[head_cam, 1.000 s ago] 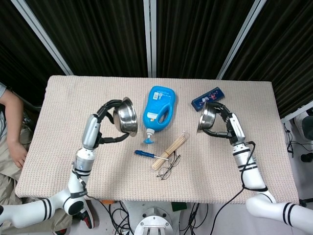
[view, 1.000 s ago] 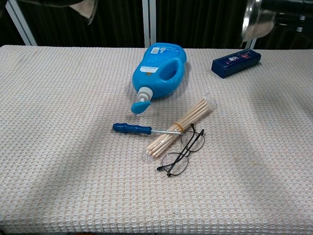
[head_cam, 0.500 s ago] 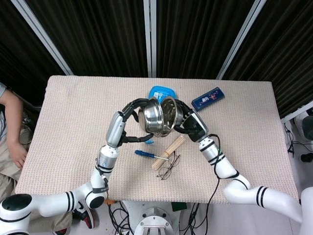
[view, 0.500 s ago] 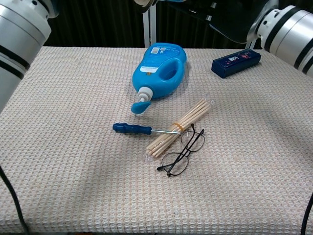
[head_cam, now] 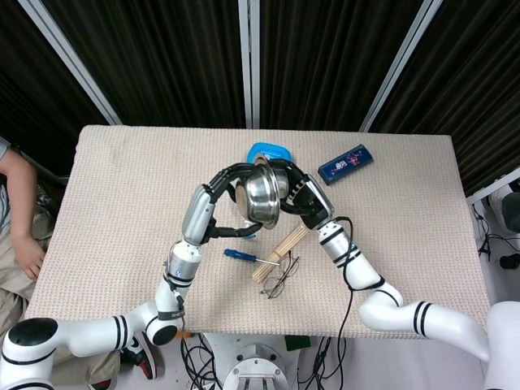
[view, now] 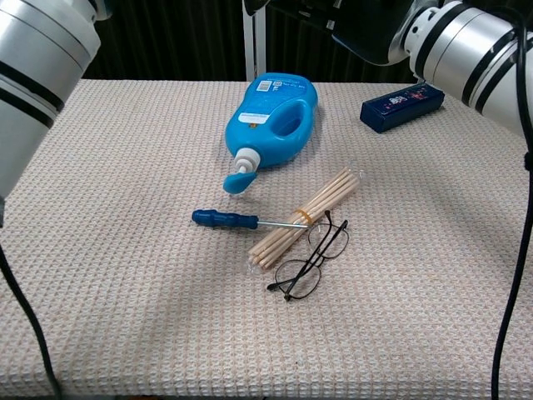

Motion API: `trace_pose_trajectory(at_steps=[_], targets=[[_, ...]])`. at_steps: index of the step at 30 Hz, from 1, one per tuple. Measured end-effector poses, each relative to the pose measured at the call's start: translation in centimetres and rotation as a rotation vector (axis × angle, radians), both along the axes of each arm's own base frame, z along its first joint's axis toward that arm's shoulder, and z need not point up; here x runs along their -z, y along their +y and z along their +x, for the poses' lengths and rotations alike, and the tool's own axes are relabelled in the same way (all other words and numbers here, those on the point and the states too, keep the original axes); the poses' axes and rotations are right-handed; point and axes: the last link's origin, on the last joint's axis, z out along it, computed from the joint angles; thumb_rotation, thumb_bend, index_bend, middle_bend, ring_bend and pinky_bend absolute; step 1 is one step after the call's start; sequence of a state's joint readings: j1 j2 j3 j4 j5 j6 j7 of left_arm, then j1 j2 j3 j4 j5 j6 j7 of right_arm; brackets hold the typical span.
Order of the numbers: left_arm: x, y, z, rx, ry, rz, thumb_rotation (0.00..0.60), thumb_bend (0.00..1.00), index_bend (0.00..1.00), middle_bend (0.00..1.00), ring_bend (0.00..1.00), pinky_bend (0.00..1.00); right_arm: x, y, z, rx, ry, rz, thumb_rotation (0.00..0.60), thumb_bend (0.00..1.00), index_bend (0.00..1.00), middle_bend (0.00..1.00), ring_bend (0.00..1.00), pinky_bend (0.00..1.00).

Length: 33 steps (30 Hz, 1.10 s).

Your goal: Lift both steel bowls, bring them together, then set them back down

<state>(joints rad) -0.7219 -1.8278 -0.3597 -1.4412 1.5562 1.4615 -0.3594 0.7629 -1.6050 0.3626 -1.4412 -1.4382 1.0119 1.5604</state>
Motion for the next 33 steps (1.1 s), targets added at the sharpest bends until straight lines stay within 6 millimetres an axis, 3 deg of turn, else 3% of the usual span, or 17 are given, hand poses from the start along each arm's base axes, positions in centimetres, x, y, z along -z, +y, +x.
trace_pose_trajectory(at_steps=[5,15,25,33], targets=[[-0.3,0.3,-0.4,-0.013,-0.014,-0.001,0.6,0.17,0.61,0.63,0.45,0.59,-1.1,0.2,-1.1,0.012,-0.027,-0.02,0.6,0.16,0.69,0.53,0.38,0.2],[0.8,0.4,1.6,0.039,0.011,-0.026,0.6,0.17,0.61,0.63,0.45,0.59,0.6,0.4,1.3,-0.054,0.017,0.017,0.6,0.18,0.69,0.53,0.38,0.21],[-1.1,1.0,-0.6,-0.02,-0.025,0.015,0.6,0.17,0.61,0.63,0.45,0.59,-1.6,0.1,-2.3,0.036,-0.03,-0.03,0.6,0.18,0.69,0.54,0.38,0.2],[0.5,0.6,1.4,0.035,0.01,-0.029,0.6,0.17,0.61,0.63,0.45,0.59,-0.4,0.7,0.5,-0.051,0.008,-0.009,0.6,0.18,0.69,0.54,0.38,0.21]])
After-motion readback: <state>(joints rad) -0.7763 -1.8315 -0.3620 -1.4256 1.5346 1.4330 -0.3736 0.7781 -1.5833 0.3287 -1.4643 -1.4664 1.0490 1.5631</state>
